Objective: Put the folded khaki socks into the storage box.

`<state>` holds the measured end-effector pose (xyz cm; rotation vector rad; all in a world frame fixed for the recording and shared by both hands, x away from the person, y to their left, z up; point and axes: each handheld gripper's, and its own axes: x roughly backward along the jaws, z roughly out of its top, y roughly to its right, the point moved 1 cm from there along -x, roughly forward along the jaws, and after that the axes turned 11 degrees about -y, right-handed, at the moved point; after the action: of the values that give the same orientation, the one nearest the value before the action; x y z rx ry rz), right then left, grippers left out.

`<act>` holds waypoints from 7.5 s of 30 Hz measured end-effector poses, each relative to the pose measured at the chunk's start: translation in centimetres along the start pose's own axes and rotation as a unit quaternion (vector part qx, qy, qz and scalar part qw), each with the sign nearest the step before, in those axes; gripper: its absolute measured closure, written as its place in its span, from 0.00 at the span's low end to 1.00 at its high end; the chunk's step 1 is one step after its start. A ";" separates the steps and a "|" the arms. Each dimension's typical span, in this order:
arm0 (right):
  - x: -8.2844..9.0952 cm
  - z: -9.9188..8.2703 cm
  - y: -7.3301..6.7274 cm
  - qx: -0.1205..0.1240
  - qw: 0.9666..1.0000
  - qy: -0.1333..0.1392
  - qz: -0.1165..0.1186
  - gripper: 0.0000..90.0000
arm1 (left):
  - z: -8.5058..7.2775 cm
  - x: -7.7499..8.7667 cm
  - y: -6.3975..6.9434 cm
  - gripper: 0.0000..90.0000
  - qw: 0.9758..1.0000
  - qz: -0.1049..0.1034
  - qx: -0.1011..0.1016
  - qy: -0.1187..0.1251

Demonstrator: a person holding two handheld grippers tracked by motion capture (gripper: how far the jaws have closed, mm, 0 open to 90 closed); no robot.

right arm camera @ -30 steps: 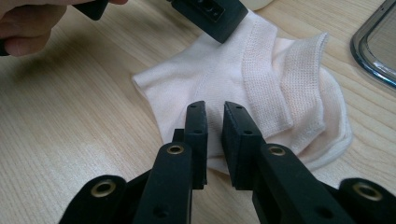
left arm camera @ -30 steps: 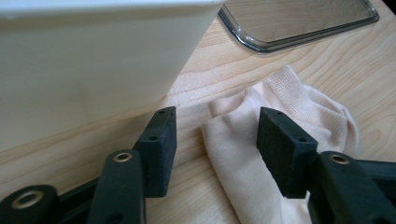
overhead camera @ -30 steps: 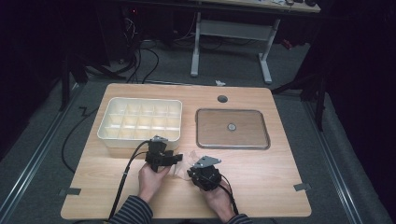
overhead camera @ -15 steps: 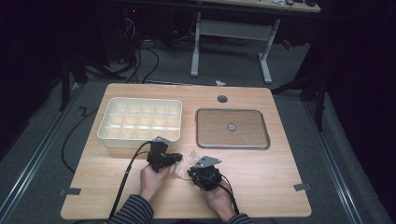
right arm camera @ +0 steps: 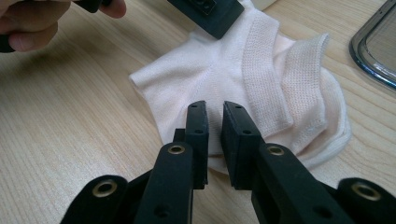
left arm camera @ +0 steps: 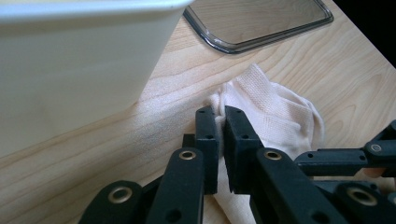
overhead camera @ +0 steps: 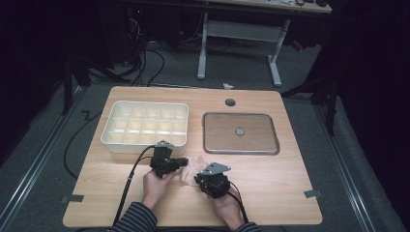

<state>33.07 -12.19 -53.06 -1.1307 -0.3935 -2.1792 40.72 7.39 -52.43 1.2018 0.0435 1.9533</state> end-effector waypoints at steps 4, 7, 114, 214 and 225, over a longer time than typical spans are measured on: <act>0.0 0.0 0.0 0.000 1.000 0.001 0.000 0.90 | 0.0 0.5 0.3 0.95 1.000 -0.004 -0.006 0.007; 0.0 0.0 0.0 -0.001 1.000 0.002 0.001 0.90 | -0.1 0.7 0.4 0.95 1.000 -0.007 -0.007 0.011; -1.6 2.1 0.2 -0.020 1.000 -0.004 -0.002 0.71 | -1.0 3.5 3.1 0.95 0.998 0.000 -0.050 0.031; -0.1 -0.2 -1.5 0.037 0.998 -0.013 0.054 0.97 | -3.6 2.6 3.4 0.56 0.994 0.097 -0.030 0.035; -0.3 -0.2 -1.3 0.039 0.998 -0.018 0.050 0.97 | -5.4 1.4 3.9 0.48 0.995 0.095 -0.018 0.037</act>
<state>32.17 -11.19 -53.38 -1.1234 -0.4246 -2.0420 33.93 7.66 -52.74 1.1450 -0.0691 2.1545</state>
